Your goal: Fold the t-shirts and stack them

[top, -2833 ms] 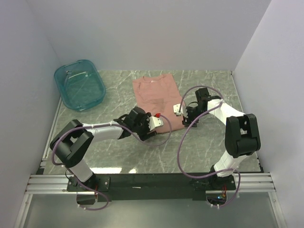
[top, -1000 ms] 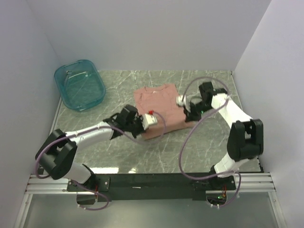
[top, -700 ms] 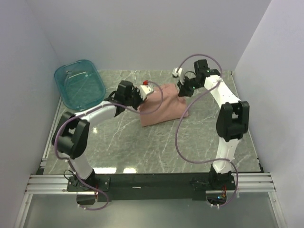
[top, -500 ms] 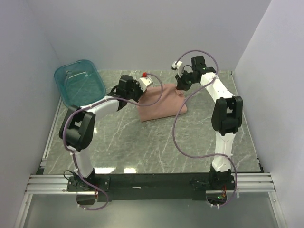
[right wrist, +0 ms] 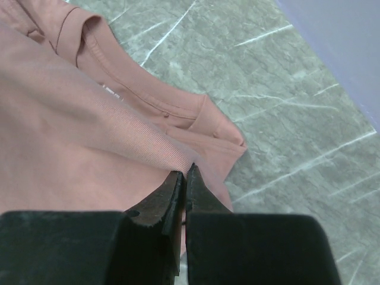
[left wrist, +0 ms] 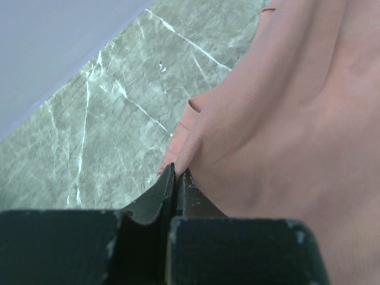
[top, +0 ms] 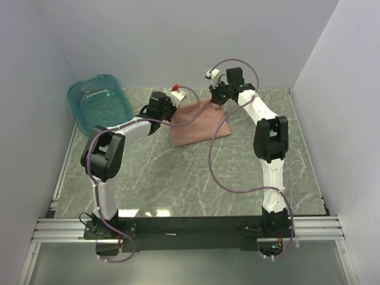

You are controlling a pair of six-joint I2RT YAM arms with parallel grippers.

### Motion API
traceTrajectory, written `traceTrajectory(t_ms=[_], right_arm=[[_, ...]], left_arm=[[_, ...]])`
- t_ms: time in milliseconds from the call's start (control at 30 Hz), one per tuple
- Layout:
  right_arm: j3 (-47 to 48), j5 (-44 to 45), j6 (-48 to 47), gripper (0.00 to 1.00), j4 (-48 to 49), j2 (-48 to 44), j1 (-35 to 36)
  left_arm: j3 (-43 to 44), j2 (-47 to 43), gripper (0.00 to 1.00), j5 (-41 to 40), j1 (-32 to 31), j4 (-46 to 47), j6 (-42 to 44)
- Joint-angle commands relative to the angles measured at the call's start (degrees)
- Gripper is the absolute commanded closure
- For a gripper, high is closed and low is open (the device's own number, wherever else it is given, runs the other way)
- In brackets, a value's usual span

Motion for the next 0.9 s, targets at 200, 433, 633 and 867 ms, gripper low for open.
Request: traceTrajectory(t_ms=[200,433,633,867], right_arm=[[2.72,5.27,2.92,1.00,5.69,1.76,1.29],[4.04,14.91,7.66,0.75,9.37,3.52,2.34],[8.70,20.32,24.79,0.30,8.68,1.34,0.42],[2.73,-11.31,30.52,0.27,-3.24,-1.93,-7.93]], left_arm=[[4.40,2.28,0.99,-2.17,0.41,-0.43,-1.76],[5.79,2.54,0.85,-12.84,0.41,-2.09,-6.41],[13.35,0.18,0.01,-27.30,0.41,-6.40,-19.49],[12.41,-12.28,0.01,-22.35,2.25,-19.05,-37.42]])
